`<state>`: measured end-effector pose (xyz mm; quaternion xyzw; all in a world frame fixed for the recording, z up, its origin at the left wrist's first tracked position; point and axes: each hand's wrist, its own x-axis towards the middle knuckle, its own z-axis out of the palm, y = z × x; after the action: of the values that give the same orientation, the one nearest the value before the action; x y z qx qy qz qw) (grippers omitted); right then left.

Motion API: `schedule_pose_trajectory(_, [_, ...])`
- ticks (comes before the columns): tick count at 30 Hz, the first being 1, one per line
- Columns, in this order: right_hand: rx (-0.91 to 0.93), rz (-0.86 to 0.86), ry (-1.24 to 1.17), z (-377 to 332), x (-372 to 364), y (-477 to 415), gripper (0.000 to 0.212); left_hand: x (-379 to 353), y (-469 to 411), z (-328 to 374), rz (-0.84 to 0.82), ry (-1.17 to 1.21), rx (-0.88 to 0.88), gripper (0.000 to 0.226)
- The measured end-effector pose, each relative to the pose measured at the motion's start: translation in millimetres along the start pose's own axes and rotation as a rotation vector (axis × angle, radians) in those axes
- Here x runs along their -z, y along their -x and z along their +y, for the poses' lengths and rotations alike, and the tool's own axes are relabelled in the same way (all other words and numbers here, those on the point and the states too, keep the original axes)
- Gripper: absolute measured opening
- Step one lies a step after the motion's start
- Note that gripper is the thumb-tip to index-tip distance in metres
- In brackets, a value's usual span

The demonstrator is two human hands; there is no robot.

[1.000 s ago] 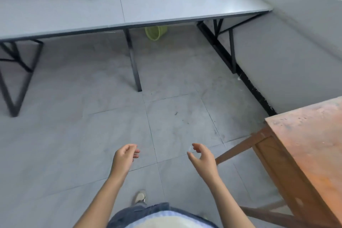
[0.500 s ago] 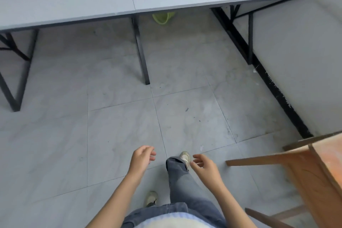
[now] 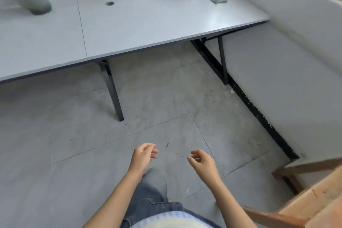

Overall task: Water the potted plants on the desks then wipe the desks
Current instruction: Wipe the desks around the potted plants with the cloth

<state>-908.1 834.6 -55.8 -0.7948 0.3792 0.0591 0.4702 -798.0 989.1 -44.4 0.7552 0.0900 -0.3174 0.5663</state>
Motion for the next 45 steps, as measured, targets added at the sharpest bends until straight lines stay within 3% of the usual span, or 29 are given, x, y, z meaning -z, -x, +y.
schedule_pose_trajectory(3, [-0.015,-0.057,0.056,-8.5,5.7,-49.2,0.032,-10.5,-55.0,25.6,0.007,-0.022,-0.017,0.023])
schedule_pose_trajectory(10, [-0.011,0.099,0.018,-82.5,65.6,-187.5,0.032,-24.6,-206.0,152.4,0.102,0.049,-0.144,0.024])
schedule_pose_trajectory(14, [-0.053,0.163,-0.049,-107.4,91.3,-235.6,0.029,-61.7,-250.4,202.7,0.032,0.024,-0.124,0.022])
schedule_pose_trajectory(20, [-0.150,0.117,-0.028,-97.2,124.7,-303.3,0.029,-131.1,-298.9,222.7,-0.149,-0.120,-0.008,0.020])
schedule_pose_trajectory(26, [-0.077,0.159,-0.071,-105.2,223.6,-419.4,0.028,-206.8,-373.6,304.6,0.037,0.029,-0.091,0.023])
schedule_pose_trajectory(33, [-0.004,0.207,-0.150,-113.9,331.0,-521.9,0.029,-311.9,-405.5,360.7,-0.027,0.018,-0.086,0.021])
schedule_pose_trajectory(39, [-0.010,0.059,-0.063,-117.3,343.7,-588.3,0.031,-334.4,-450.4,399.0,0.077,0.063,-0.050,0.020])
schedule_pose_trajectory(45, [0.025,0.082,-0.085,-163.9,366.4,-681.8,0.030,-345.2,-526.7,456.4,0.139,0.120,-0.054,0.018])
